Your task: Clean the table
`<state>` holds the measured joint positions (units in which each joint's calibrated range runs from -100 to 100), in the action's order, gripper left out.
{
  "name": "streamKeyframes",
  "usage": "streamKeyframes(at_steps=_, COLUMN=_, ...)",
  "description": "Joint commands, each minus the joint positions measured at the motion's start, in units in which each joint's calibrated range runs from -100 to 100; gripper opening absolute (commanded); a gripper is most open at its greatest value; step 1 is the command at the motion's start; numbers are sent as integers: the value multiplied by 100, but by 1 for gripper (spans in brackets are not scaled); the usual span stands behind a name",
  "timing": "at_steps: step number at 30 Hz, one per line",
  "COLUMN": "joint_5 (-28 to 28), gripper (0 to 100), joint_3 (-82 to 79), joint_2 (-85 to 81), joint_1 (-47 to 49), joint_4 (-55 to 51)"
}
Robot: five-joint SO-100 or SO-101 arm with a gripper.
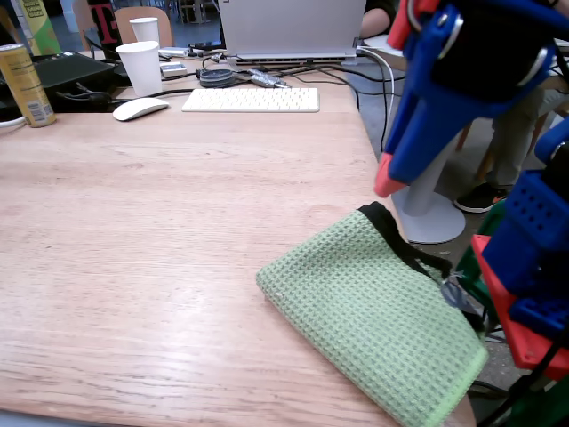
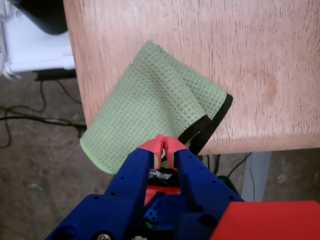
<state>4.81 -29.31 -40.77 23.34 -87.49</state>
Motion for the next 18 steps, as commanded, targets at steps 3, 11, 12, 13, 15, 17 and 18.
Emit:
streamKeyframes(at_steps=3, joint_5=-39, gripper=0, joint_3=160, joint_2=526, joint_1=34, joint_4=-11)
streamKeyframes(at_steps=11, joint_5=-44, gripper=0, joint_3=142, joint_2=535, joint_1=1456, joint_4=-11)
streamKeyframes(at_steps=12, joint_5=-49, gripper=0, joint_3=142, joint_2=569, joint_1=1574, joint_4=-11)
streamKeyframes(at_steps=13, joint_5=-49, gripper=0, joint_3=142, joint_2=689, joint_1=1608, joint_4=14)
streamKeyframes(at_steps=15, joint_5=-269, gripper=0, joint_3=142, joint_2=938, joint_1=1507, joint_4=88)
streamKeyframes(at_steps=17, joint_5=-532, gripper=0, joint_3=151, joint_2=964, joint_1=1388, joint_4=71)
streamKeyframes(at_steps=18, joint_5=-557, gripper=1, joint_3=151, joint_2=964, joint_1=1371, joint_4=22)
